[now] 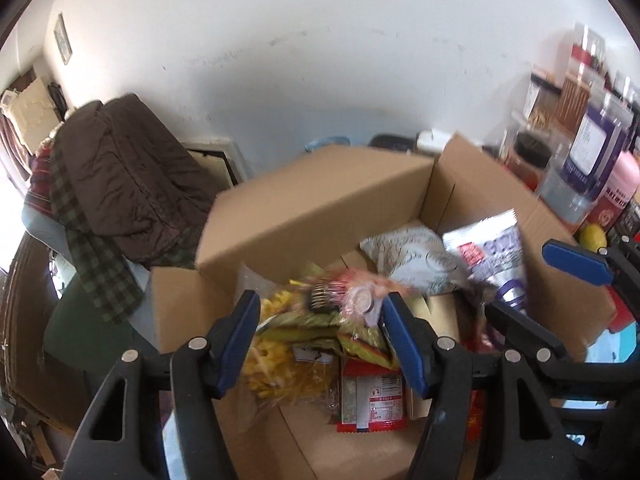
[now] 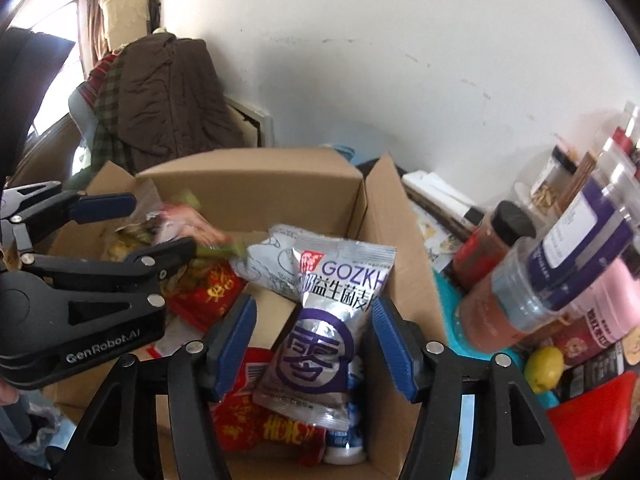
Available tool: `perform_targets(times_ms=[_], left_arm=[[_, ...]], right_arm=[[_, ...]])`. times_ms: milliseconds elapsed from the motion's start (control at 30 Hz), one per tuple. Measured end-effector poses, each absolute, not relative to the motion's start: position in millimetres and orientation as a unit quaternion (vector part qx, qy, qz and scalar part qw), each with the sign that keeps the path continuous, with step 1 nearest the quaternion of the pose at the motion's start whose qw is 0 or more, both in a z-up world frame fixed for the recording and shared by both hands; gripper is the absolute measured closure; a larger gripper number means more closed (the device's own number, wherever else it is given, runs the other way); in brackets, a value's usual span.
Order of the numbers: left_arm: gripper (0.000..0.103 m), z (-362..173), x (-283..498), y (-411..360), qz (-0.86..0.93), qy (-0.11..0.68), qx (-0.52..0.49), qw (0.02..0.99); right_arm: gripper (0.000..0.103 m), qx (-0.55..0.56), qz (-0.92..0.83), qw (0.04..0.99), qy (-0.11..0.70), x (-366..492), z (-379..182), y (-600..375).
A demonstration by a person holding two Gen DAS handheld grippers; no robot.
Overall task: Organize snacks
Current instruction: 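Lower both bags into the box and open both grippers, then withdraw both grippers from the box back over the table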
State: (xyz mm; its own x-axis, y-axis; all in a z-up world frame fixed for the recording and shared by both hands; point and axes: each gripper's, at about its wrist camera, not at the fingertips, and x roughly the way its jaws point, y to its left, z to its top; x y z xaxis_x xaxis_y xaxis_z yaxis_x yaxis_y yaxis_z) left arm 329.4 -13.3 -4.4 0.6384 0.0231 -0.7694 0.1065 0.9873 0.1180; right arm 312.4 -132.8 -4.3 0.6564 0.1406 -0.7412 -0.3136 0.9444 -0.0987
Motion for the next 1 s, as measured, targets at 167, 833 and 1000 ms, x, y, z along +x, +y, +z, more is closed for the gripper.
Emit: perform_targets(times_ms=[167, 833, 1000], left_arm=[[0.039, 27.2, 313.5, -6.5, -0.010, 0.387, 0.070, 0.919], [0.039, 131.8, 206.1, 8.3, -0.013, 0.262, 0.037, 0.964], [0.024, 144.2, 170.4, 5.3, -0.012, 0.227, 0.039, 0.973]], right_arm=[[0.042, -0.108, 0.125, 0.915, 0.368, 299.6, 17.3, -132.1], [0.042, -0.083, 0.139, 0.958, 0.235, 203.8, 119.1, -131.0], [0.038, -0.078, 0.138, 0.964, 0.214, 171.8, 128.7, -135.9]])
